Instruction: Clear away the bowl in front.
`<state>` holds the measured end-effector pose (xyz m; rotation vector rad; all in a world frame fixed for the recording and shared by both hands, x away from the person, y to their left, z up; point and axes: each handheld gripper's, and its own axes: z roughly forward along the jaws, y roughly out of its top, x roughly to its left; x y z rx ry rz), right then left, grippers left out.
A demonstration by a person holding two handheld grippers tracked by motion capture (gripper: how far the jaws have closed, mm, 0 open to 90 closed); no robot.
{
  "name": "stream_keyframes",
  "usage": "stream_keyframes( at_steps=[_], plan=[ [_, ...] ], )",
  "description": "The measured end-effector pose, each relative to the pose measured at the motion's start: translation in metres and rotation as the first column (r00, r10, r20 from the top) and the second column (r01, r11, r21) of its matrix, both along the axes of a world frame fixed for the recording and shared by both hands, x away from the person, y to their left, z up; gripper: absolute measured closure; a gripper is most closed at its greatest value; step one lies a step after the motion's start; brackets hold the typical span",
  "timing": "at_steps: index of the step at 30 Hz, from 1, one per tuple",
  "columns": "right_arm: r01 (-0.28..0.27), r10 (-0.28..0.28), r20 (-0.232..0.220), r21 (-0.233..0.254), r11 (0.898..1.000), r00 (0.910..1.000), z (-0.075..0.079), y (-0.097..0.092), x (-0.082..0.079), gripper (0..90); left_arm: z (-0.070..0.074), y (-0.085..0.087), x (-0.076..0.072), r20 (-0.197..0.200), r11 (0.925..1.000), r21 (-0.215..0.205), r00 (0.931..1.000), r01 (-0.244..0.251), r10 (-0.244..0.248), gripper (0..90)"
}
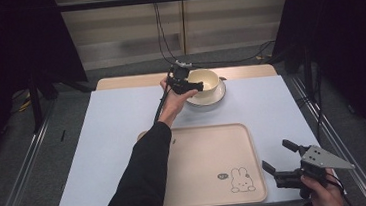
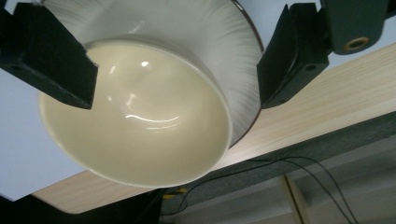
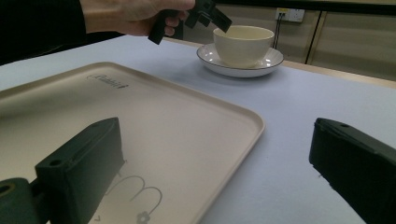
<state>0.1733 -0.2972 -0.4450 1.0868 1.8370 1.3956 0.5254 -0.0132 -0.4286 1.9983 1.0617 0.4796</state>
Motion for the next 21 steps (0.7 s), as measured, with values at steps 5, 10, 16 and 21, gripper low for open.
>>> stream_keyframes(
  at_steps=[5,10,16,21],
  plan=[
    [-0.002,0.002,-0.003,0.005,1.0,1.0,0.0,0.0,0.0,2.8,0.0,-0.005,0.006,0.003,0.9999,0.0,0.9999,-0.014,0.014,18.2],
    [-0.013,0.013,-0.008,0.001,1.0,0.9999,-0.001,0.001,0.0,2.9,-0.013,-0.01,0.015,-0.053,0.9988,0.044,0.9983,-0.022,0.024,21.5],
    [-0.006,0.006,-0.002,0.005,1.0,1.0,-0.001,0.0,0.001,3.0,-0.015,-0.01,0.016,-0.091,0.9991,0.04,0.9956,-0.016,0.02,35.4],
    [-0.012,0.012,-0.001,0.002,1.0,0.9999,-0.002,0.002,0.001,3.0,-0.016,-0.007,0.018,-0.117,0.9997,0.004,0.9928,-0.026,0.026,45.2]
  ],
)
